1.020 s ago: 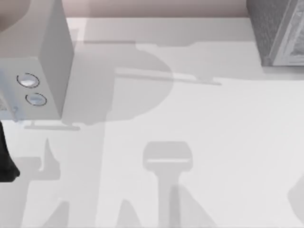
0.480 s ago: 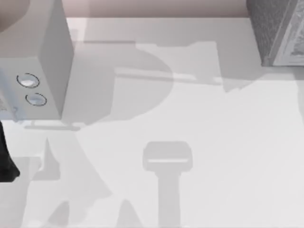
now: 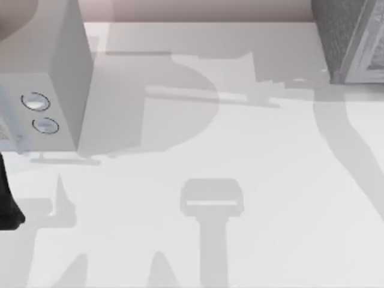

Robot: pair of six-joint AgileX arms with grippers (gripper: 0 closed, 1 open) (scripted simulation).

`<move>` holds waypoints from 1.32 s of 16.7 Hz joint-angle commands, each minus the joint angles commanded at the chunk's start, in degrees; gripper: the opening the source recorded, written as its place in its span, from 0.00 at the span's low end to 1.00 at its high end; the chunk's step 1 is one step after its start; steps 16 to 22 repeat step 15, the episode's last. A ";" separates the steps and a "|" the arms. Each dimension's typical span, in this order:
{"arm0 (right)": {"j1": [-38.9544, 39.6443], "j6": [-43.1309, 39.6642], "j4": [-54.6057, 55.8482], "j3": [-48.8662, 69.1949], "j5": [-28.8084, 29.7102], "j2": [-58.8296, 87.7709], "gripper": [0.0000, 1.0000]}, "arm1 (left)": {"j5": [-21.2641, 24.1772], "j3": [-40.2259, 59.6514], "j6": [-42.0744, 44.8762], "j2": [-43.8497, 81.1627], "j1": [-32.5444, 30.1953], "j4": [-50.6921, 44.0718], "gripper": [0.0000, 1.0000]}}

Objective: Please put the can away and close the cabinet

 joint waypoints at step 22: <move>-4.62 -0.67 2.22 6.21 -1.99 7.07 1.00 | 0.00 0.00 0.00 0.00 0.00 0.00 1.00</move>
